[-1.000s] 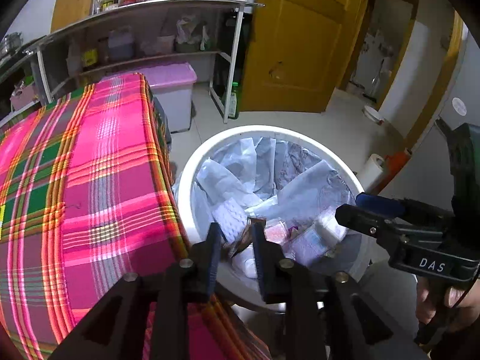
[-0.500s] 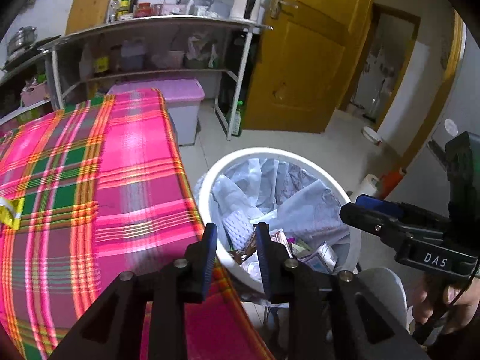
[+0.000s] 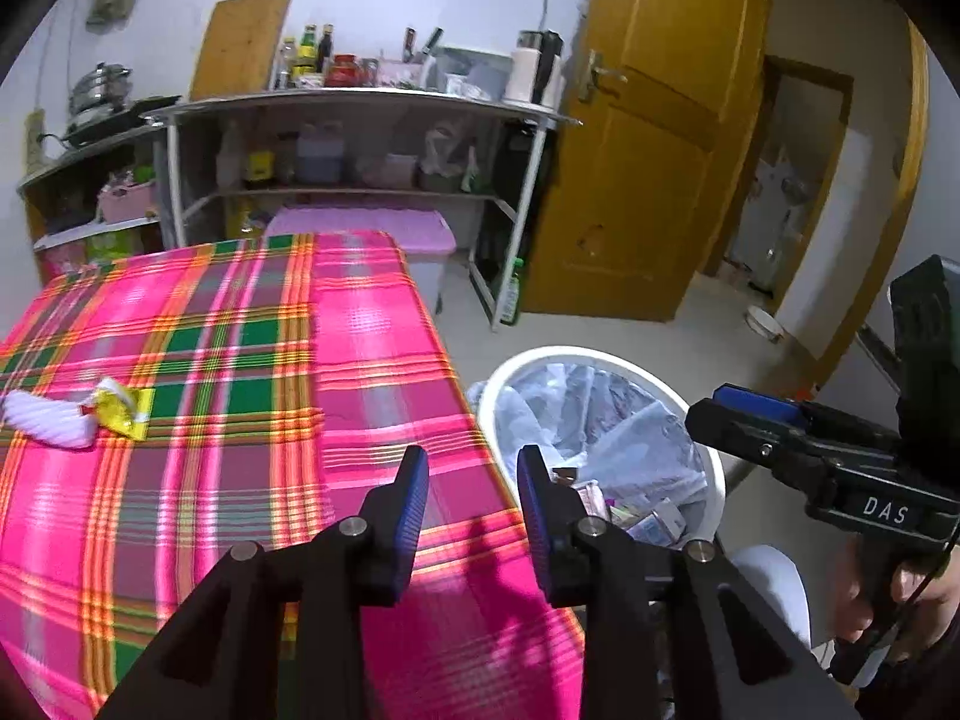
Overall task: Collect trash
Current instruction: 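Move both grippers back over the foam net and yellow wrapper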
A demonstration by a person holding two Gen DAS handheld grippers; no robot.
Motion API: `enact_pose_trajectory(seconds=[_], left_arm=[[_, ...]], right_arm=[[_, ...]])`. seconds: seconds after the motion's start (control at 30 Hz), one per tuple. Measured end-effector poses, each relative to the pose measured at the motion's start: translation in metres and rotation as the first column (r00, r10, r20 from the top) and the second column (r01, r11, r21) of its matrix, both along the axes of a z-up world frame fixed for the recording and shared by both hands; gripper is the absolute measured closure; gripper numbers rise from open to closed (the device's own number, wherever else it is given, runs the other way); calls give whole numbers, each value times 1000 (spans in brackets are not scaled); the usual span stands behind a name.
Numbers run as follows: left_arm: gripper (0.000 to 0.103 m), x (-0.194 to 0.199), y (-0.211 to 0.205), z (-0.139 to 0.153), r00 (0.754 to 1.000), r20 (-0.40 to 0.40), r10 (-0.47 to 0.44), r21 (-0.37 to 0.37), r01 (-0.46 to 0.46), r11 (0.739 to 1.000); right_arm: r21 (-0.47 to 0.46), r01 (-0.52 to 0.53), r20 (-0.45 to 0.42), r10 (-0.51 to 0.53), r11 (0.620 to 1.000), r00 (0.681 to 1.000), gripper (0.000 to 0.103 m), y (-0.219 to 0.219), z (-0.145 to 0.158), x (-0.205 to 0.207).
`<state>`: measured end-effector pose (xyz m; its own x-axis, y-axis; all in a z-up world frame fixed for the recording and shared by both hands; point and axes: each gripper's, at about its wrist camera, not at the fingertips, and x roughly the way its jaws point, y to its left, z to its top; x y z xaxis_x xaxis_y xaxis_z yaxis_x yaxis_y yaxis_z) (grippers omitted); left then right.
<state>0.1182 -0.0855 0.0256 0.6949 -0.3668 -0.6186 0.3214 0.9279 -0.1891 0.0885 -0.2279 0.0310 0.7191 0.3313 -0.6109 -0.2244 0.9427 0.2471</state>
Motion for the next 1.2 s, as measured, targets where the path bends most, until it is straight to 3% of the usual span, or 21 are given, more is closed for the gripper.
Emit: enact_pose_trajectory(seconds=[0.53,1.2], left_arm=[[73,-19,77,0,984,29,174,6,-175,985],[72,-17,169,-6,927,10,376,-1,-376,927]], right_arm=[[-50,-152,20,153,987,988,46,66,9,13],[-95,-328,18,331,940,943,46,143,8,54]])
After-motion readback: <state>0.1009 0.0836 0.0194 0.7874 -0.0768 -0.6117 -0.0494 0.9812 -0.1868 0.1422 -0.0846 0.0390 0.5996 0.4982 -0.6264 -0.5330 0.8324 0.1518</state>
